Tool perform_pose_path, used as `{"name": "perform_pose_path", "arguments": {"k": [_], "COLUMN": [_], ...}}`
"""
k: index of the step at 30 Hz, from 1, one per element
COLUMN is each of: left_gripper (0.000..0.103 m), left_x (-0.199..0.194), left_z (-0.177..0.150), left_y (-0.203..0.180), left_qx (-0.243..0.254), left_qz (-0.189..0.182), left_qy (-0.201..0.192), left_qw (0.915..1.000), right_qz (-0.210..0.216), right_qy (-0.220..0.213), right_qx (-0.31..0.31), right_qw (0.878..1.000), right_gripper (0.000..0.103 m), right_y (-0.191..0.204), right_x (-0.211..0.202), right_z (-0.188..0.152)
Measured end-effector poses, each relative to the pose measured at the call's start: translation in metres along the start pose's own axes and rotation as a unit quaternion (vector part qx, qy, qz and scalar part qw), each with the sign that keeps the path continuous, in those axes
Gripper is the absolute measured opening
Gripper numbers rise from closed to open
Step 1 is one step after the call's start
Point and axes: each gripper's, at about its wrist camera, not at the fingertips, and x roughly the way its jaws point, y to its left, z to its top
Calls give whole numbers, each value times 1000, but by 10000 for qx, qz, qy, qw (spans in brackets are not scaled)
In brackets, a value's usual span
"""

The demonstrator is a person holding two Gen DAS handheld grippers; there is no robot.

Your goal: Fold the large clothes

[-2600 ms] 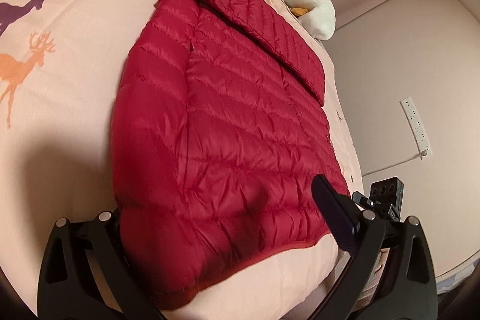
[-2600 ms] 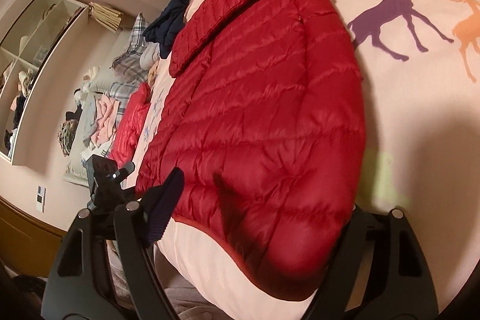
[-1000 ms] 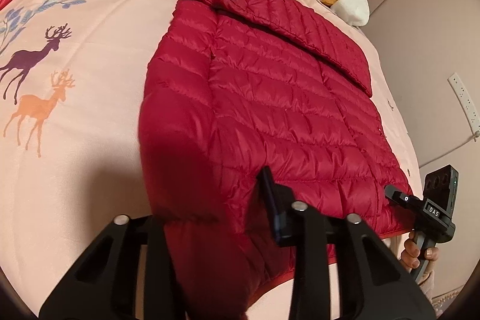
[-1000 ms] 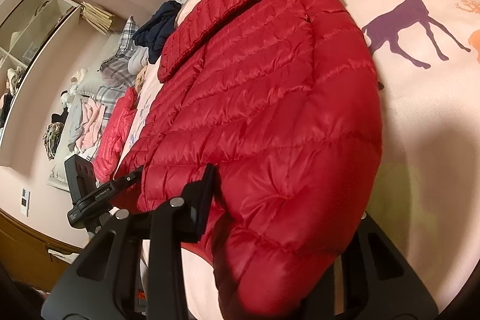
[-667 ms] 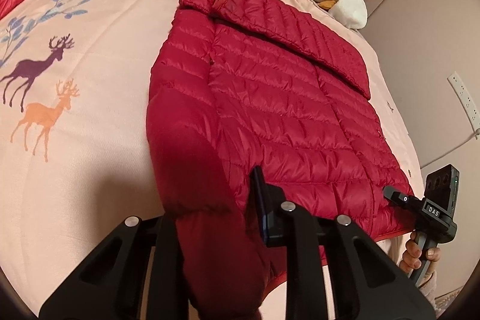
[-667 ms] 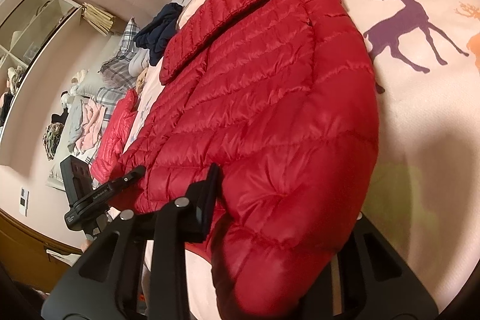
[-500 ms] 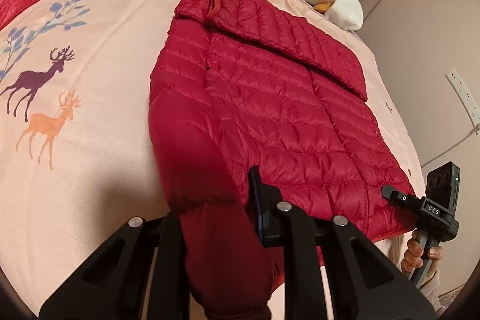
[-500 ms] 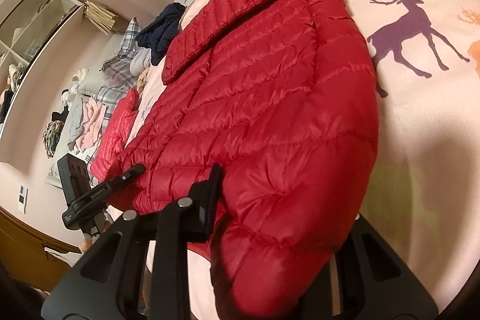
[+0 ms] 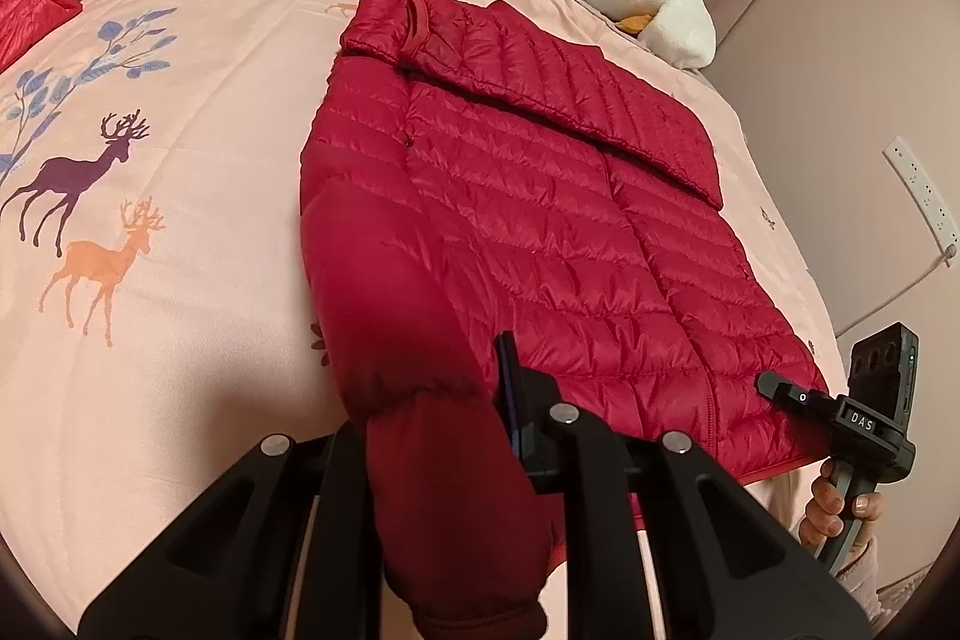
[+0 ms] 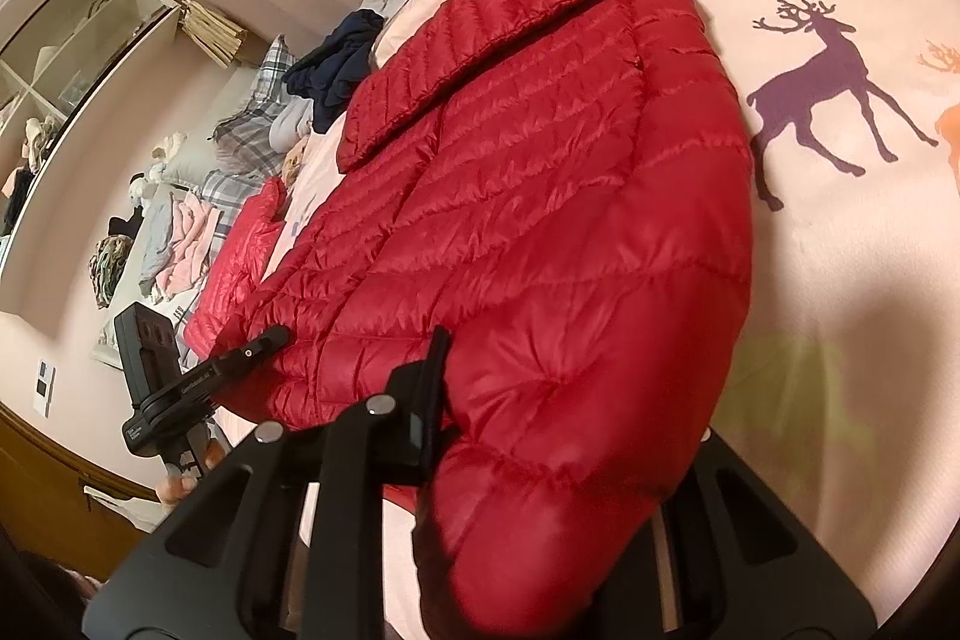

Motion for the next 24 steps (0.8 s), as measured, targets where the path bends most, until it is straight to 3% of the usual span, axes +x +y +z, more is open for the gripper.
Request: {"name": "perform_pose_path", "arguments": {"k": [24], "left_gripper": [16], "left_x": [-7], "left_z": [-2], "left_y": [-5], "left_qx": [36], "left_qz": [-52], "left_qy": [-47], "left_qw": [10000], "right_qz": [184], "right_qy": [-51], "right_qx": [-180], "right_qw": [9997], "right_gripper": [21], "right_y": [5], "right_x": [-7], "right_z": [3]}}
